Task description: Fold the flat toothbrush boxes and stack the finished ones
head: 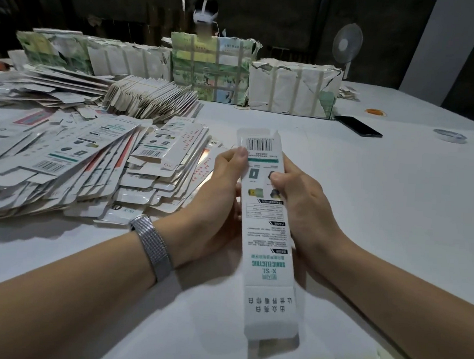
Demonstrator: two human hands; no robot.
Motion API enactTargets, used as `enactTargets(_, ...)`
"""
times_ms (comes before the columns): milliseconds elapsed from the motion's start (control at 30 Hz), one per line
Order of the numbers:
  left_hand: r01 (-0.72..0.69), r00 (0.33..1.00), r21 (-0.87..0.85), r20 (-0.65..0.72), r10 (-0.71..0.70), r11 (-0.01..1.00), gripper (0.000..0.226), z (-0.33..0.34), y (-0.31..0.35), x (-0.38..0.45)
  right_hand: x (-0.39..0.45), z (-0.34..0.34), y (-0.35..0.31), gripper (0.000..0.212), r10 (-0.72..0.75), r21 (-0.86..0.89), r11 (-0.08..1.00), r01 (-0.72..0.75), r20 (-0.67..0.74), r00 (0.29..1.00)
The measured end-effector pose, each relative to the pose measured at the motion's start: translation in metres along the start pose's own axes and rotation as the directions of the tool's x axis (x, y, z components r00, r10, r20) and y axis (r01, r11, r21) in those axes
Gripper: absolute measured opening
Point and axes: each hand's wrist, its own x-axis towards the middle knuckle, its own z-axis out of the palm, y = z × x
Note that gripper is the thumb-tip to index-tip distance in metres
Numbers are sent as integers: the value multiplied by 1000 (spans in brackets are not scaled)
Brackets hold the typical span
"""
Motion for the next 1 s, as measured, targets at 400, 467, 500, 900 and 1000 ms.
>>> enactTargets(400, -148, 986, 49, 87, 144, 988, 22, -7, -3, -4, 6, -8, 5, 62, 29, 115, 993, -28, -5, 1000)
enactTargets(467, -151, 985, 27, 88, 149, 988, 22, -9, -4, -2, 6, -8, 5, 58, 48, 132, 990, -45, -18, 999)
enactTargets(500, -153, 985, 21, 88, 150, 988, 21, -11, -5, -1, 6, -7, 5, 53, 54, 139, 989, -50, -26, 998)
enactTargets(900, -173, 973, -23, 149, 174, 985, 23, -14, -8, 6, 11, -7, 10, 28, 89, 110, 992, -66, -226, 970)
enactTargets(1000, -156, 978, -2, 140, 154, 988, 25, -14, -8, 7, 11, -9, 10, 22, 109, 151, 986, -76, -227, 968)
